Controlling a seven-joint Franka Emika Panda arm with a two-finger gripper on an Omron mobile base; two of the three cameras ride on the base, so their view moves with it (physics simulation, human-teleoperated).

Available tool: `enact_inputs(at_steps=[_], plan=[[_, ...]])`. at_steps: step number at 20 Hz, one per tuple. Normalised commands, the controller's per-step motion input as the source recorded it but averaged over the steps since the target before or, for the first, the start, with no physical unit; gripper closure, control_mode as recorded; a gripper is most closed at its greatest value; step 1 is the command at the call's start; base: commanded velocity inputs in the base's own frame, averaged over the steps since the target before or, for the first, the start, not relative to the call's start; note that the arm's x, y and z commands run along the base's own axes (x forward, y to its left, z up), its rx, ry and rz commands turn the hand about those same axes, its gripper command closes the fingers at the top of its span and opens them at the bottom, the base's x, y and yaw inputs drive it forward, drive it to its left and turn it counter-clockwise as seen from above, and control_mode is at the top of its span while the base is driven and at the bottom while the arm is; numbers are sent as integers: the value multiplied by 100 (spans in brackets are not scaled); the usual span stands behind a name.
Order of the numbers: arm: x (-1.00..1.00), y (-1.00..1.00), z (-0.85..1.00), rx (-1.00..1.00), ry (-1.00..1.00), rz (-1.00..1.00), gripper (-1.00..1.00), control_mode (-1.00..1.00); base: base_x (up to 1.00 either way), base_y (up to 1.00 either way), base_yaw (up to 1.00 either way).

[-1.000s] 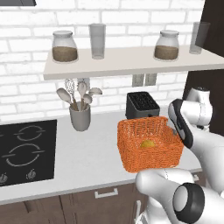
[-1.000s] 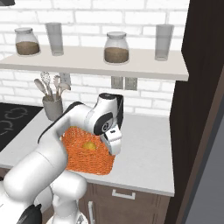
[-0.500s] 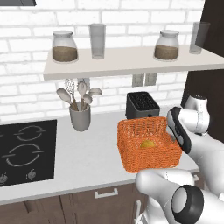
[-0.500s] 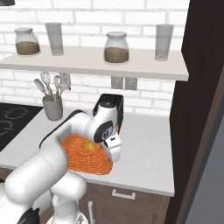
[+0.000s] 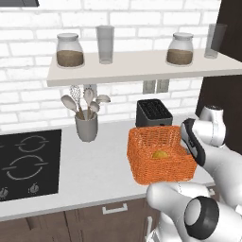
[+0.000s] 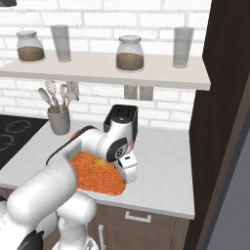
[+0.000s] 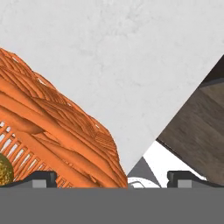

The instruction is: Open the cabinet, pick up the bread from the cabinet and place it in the basket. Then move the basket to the dining counter.

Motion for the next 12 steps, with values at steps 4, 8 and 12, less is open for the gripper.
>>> enact_inputs(at_steps=[4, 8, 12], plan=[[0, 15, -21, 0, 0, 0, -100, -100, 0, 0, 0], [0, 28, -15, 0, 0, 0, 100, -100, 0, 0, 0], [0, 39, -14, 0, -3, 0, 100, -100, 0, 0, 0]])
